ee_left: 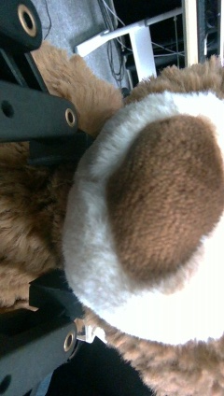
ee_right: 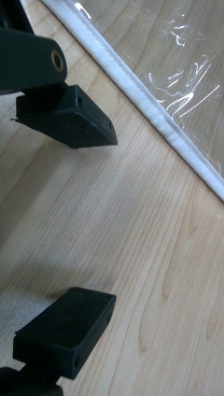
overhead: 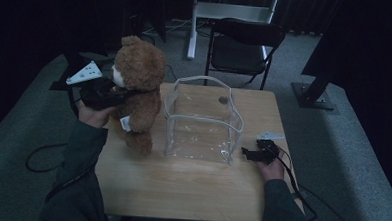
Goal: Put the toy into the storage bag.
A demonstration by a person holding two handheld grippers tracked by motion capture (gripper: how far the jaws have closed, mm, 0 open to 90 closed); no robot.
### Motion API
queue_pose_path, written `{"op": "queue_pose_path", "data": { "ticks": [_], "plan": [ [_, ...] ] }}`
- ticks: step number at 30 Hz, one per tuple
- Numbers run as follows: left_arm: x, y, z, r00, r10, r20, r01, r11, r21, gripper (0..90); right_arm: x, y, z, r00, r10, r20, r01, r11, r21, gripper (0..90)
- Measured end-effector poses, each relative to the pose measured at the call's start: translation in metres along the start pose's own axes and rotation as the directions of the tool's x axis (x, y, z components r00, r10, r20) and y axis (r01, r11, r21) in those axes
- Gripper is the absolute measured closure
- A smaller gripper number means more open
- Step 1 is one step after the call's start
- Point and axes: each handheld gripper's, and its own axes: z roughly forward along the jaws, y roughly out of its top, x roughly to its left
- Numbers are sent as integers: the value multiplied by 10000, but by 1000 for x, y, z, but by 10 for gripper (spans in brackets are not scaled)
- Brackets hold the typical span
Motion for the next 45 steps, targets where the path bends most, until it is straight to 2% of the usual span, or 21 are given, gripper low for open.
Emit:
{"op": "queue_pose_path", "data": {
  "ticks": [19,45],
  "plan": [
    [5,15,5,9999,58,-90,-59,9999,-87,472,0,0,0,10000,-3,1,3,10000,-1,196],
    [2,41,18,9995,313,47,-312,9993,-201,471,0,0,0,10000,6,-2,-6,10000,-1,196]
  ]
}}
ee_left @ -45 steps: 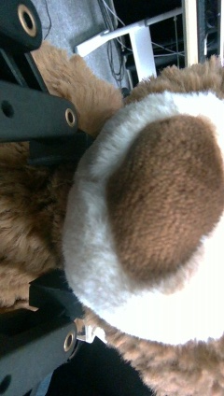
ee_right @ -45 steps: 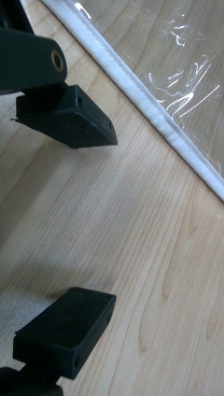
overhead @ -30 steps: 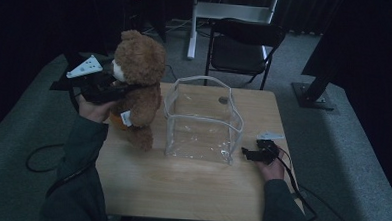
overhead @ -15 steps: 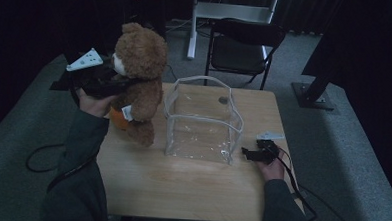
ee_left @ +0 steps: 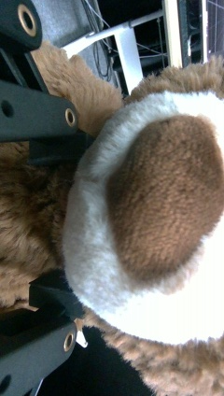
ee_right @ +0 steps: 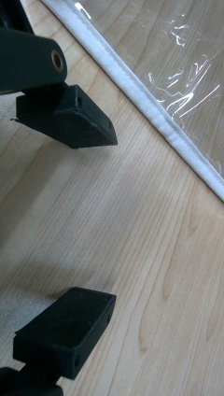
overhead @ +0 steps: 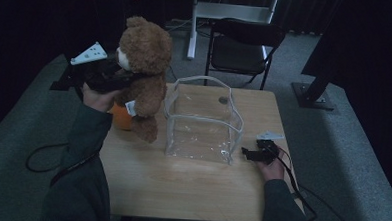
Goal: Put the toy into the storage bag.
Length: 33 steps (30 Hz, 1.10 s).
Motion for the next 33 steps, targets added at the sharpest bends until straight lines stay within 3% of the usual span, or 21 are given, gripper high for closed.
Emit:
{"op": "queue_pose_path", "data": {
  "ticks": [33],
  "plan": [
    [-4,25,30,9997,73,246,-73,10000,14,472,0,0,0,10000,-8,-9,8,10000,5,194]
  ]
}}
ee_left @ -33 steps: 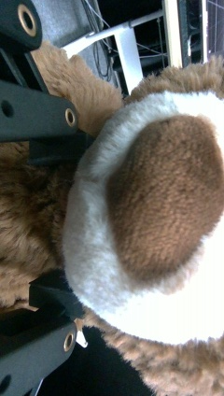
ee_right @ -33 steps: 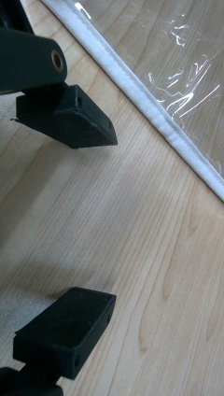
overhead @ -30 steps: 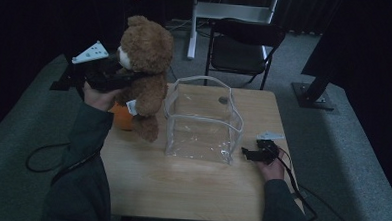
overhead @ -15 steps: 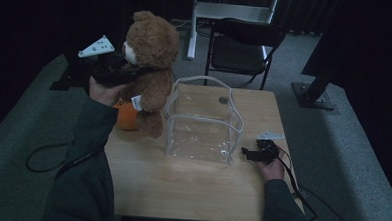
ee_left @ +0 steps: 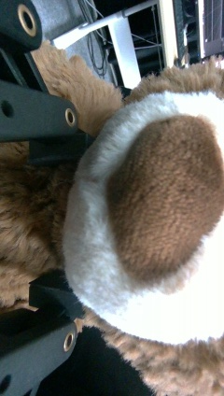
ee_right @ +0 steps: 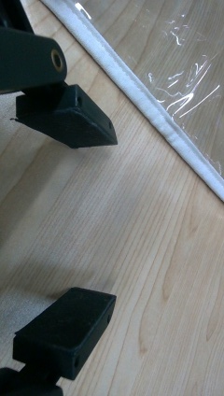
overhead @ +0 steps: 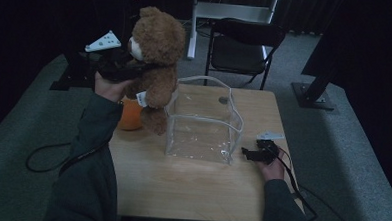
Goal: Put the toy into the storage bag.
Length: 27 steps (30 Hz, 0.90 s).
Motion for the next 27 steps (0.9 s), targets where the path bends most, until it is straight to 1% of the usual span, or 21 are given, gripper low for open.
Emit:
{"op": "queue_pose_path", "data": {
  "ticks": [14,27],
  "plan": [
    [-1,7,15,10000,-33,92,33,10000,35,471,0,0,0,10000,-4,-3,4,10000,1,193],
    [-6,17,29,9998,35,212,-35,10000,20,472,0,0,0,10000,2,-8,-2,10000,3,193]
  ]
}}
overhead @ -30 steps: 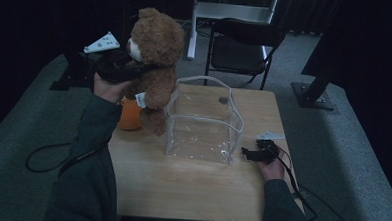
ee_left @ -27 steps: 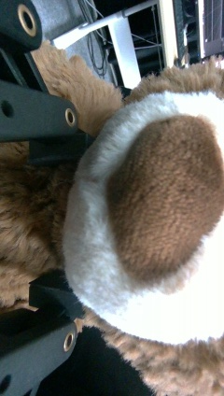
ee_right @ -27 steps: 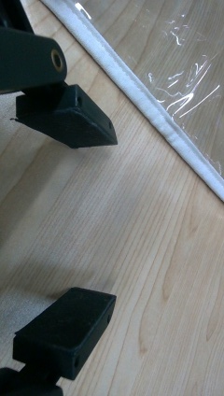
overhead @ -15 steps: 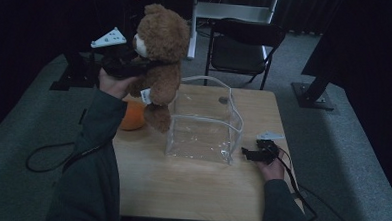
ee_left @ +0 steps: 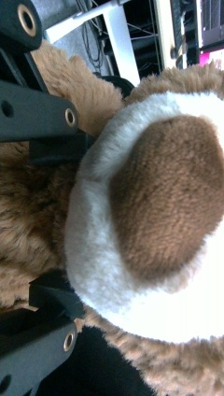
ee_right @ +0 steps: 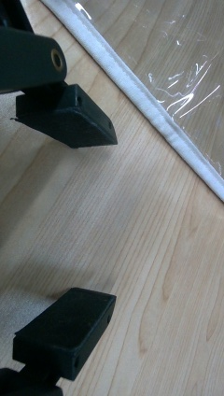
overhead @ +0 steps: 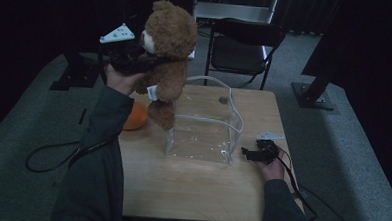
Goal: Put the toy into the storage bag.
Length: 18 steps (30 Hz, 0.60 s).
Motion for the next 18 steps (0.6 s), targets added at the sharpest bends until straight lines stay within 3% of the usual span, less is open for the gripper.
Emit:
{"op": "queue_pose_path", "data": {
  "ticks": [18],
  "plan": [
    [-14,13,25,9986,158,508,-157,9999,-17,472,0,0,0,10000,-2,-14,2,10000,5,191]
  ]
}}
